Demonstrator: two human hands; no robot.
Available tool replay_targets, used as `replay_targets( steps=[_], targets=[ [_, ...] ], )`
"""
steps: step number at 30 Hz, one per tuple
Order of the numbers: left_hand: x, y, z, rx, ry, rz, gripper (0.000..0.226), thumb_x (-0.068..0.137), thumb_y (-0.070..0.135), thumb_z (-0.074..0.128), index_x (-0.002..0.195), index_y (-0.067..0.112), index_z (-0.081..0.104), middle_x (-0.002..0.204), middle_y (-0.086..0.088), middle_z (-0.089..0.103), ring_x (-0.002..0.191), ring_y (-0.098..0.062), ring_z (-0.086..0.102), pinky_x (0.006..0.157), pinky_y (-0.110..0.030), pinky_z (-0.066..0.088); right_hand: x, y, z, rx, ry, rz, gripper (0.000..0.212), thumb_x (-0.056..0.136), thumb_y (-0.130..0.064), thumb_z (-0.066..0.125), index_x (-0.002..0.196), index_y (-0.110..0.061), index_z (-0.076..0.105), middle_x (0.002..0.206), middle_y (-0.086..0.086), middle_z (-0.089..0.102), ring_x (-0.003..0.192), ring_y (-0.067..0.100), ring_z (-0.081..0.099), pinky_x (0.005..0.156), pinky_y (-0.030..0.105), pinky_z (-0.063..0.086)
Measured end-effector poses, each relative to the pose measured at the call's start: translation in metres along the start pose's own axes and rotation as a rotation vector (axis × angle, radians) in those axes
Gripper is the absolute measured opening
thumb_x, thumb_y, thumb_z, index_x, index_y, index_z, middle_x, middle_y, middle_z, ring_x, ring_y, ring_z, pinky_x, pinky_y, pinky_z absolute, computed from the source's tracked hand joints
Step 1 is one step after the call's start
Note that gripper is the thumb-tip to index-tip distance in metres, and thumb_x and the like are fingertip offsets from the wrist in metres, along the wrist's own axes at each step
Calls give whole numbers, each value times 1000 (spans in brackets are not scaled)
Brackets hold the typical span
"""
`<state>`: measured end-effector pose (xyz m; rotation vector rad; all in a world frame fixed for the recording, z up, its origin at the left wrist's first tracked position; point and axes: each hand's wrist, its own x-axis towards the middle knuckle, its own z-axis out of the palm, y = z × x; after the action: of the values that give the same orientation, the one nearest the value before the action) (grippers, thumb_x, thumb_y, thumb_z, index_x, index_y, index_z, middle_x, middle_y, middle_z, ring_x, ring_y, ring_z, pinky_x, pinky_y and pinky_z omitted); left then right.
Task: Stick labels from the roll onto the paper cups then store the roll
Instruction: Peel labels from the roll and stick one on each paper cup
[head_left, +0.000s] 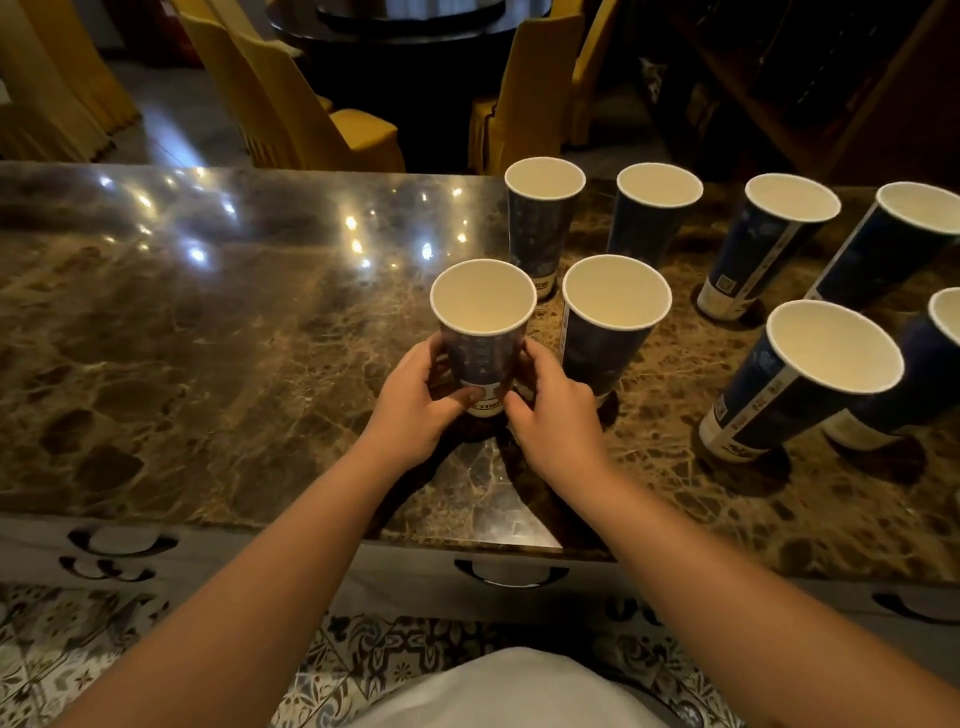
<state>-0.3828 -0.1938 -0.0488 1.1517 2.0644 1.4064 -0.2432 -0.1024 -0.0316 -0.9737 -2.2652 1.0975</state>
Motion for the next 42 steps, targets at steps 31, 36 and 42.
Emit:
replay_targets(
  steps=[31,36,42],
  targets=[
    [-115,58,132,653,-430,303,79,85,69,39,151,27,28,162,-2,20,150,-25,14,115,-46,28,-157,99,-134,-586,-279,4,88,81,-81,23,153,-33,5,162,-11,-11,146,10,-21,119,35,6],
    [-108,110,210,631,-500,392,76,87,70,36,149,27,32,159,1,27,146,-21,26,113,-39,33,-173,146,-210,-581,-113,74,79,86,-73,26,151,-27,24,162,-6,8,150,14,-2,118,37,18],
    [-96,168,306,545,-496,472,68,88,55,49,145,20,38,148,0,42,136,-17,38,111,-34,37,-190,200,-292,-523,146,-5,53,89,-47,50,131,-15,57,140,2,54,134,18,41,110,30,33]
  ],
)
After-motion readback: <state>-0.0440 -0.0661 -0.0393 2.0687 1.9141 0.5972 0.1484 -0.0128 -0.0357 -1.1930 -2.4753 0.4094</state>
